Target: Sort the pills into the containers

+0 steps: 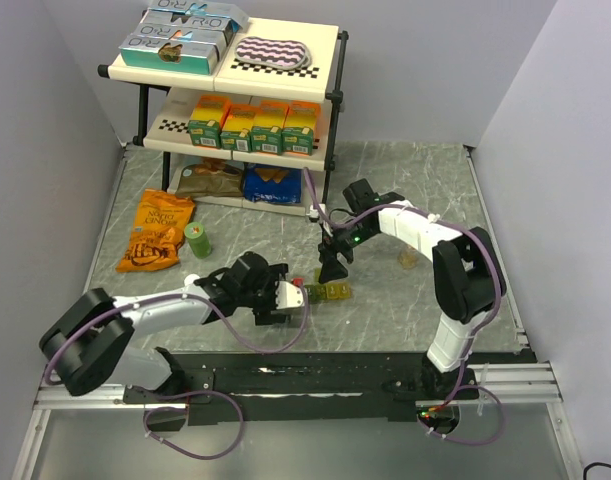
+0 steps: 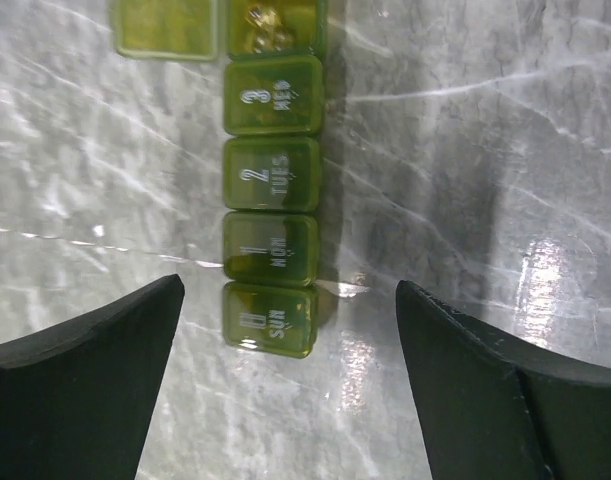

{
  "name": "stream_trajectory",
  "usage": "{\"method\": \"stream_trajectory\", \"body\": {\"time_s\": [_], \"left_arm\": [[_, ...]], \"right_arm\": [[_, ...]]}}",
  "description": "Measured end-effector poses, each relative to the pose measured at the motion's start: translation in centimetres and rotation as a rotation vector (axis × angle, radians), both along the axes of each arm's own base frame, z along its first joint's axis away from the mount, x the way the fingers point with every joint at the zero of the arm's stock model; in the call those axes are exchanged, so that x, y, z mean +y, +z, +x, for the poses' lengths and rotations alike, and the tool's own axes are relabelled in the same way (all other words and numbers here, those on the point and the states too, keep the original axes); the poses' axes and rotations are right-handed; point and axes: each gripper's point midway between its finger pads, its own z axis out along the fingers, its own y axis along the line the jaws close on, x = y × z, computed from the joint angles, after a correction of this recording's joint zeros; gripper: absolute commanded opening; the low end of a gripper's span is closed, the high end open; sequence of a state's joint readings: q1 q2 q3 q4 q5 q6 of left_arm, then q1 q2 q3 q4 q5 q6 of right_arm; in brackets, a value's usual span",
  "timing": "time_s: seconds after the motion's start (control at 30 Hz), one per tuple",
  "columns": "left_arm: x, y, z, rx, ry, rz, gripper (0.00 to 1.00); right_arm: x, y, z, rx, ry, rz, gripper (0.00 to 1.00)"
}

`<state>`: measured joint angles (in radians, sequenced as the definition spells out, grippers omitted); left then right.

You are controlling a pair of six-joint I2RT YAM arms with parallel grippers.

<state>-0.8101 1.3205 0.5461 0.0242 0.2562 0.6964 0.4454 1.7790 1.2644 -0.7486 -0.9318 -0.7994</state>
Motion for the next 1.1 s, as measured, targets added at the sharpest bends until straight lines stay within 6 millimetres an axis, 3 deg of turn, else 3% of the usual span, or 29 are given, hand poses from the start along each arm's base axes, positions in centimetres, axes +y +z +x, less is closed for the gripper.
{"method": "stream_trajectory", "body": {"time_s": [0.27,0.37,0.47,0.53,0.7,0.87,1.1], "left_arm": [[-0.9,-1.7,1.3,0.095,-0.003,0.070,0.83],[-1.0,-1.7,1.5,0.106,-0.001,0.079,0.71],[-0.8,-2.0,1.2,0.129,0.005,0.092,0.49],[-0.7,-2.2,1.1,0.142,0.005,0.101,0.43],[-0.8,-2.3,1.2,0.150,0.010,0.104,0.26],[-0.8,-2.3,1.1,0.160,0.023,0.099,0.20],[-0.9,-2.2,1.0,0.179,0.046,0.091,0.13]], "right_arm": [[0.4,-0.4,1.0,0.110,-0.085,0.015,0.80],[0.2,-0.4,1.6,0.151,-0.128,0.025,0.80],[0.2,-0.2,2.0,0.183,-0.166,0.035,0.78],[0.3,0.1,2.1,0.207,-0.185,0.047,0.75],[0.8,0.4,2.4,0.272,-0.232,0.067,0.55],[1.3,-0.3,3.1,0.344,-0.291,0.060,0.44],[1.4,-1.6,4.2,0.377,-0.378,0.019,0.40]]}}
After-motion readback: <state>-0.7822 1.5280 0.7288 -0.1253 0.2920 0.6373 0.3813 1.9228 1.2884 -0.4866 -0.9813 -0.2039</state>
